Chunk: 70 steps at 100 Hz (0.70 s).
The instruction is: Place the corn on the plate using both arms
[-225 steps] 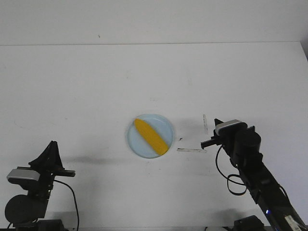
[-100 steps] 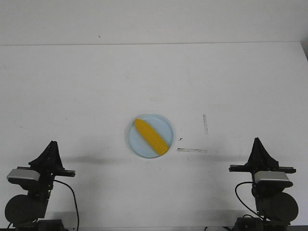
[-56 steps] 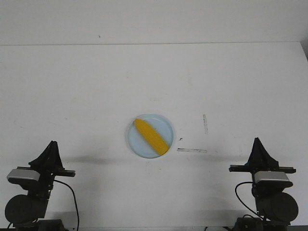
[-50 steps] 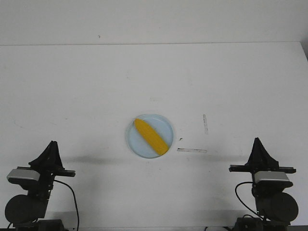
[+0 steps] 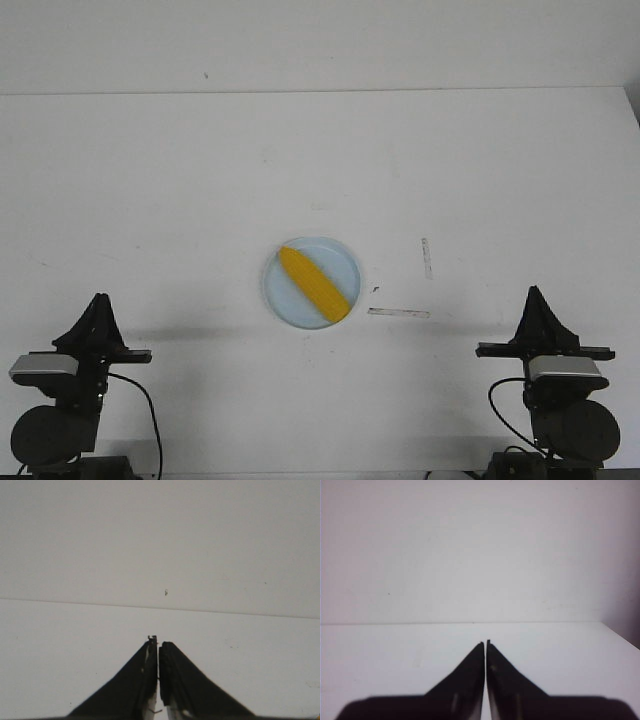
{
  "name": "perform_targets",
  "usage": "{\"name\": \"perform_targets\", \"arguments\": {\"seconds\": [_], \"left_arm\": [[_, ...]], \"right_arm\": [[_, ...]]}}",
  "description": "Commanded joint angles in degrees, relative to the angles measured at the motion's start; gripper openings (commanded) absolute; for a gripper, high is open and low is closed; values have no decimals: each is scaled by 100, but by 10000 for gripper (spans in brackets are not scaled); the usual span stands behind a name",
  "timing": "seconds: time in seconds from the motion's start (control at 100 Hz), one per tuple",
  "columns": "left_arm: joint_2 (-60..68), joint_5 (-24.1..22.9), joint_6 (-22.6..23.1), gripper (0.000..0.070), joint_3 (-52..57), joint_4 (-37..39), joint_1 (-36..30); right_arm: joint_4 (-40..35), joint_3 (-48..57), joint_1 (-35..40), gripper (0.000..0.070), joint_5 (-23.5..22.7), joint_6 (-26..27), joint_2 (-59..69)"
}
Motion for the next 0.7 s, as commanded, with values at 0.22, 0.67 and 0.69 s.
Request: {"name": "perform_targets", "arguments": {"seconds": [0.22,0.67,0.69], "left_arm": [[-216,-15,92,1,-973,608,4],[-680,-210,92,1,-1491,173,-144],[-680,-212,92,1,-1491,173,-160]], "right_arm": [[72,13,-9,7,-2,52,-11],[96,13,-9,7,-2,52,-11],[98,13,-9,7,0,52,-11]]}}
